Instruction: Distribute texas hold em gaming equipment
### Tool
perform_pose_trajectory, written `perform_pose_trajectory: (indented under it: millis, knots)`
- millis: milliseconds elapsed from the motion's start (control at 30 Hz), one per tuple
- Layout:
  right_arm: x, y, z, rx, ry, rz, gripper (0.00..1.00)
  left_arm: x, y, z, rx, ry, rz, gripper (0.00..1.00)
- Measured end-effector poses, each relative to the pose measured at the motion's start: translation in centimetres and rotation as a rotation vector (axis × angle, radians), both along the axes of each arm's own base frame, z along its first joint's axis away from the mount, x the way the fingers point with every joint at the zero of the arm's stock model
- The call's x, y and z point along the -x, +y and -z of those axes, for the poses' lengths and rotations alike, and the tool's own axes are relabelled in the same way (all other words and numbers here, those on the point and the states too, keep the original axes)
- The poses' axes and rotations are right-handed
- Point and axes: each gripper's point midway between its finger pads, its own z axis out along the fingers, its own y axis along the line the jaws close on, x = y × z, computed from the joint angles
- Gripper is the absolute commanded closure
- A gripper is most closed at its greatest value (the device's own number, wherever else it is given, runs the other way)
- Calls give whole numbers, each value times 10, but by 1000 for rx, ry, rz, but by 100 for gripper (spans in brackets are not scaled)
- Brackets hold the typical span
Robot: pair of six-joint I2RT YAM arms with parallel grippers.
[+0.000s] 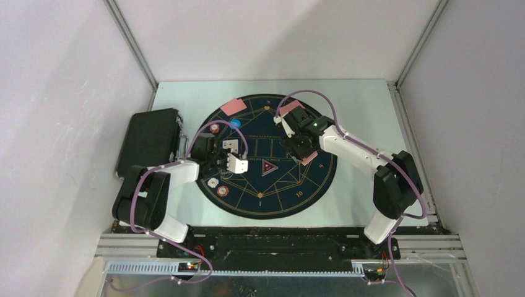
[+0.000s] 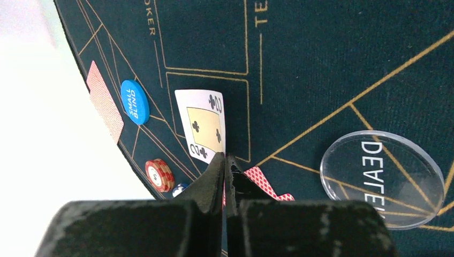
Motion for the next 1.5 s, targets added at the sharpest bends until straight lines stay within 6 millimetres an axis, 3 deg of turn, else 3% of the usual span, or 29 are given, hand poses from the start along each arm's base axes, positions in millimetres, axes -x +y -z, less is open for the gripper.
perform_pose_trajectory:
  millis: [533,667,867,900,1033,1133,1267,1300,1333,1400,1500]
  knots:
    - [1,7,-1,20,14,-13,100,-6,-4,5,-65,62,75,97]
    - [2,6,1,32,26,-12,100,-2,-3,10,-82,81,91,78]
    - [1,7,0,34,26,-15,100,1,-2,11,-92,115,95,71]
    - [1,8,-2,37,23,-17,100,0,-2,8,-95,120,94,63]
    - [2,10,-3,43,23,-23,100,3,-1,9,-98,135,93,47]
    - [2,13,-4,48,20,-30,100,7,-1,4,-94,142,92,41]
    - [2,15,-6,47,16,-38,100,10,-3,-15,-72,137,91,31]
    - [3,16,-6,47,15,-39,100,8,-4,-21,-63,128,87,24]
    - [3,16,-6,47,15,-41,100,7,-5,-28,-56,117,85,7]
    - [3,16,-6,47,15,-42,100,5,-7,-46,-33,87,84,1]
    - [3,17,-6,49,14,-46,100,5,-10,-76,38,54,67,0]
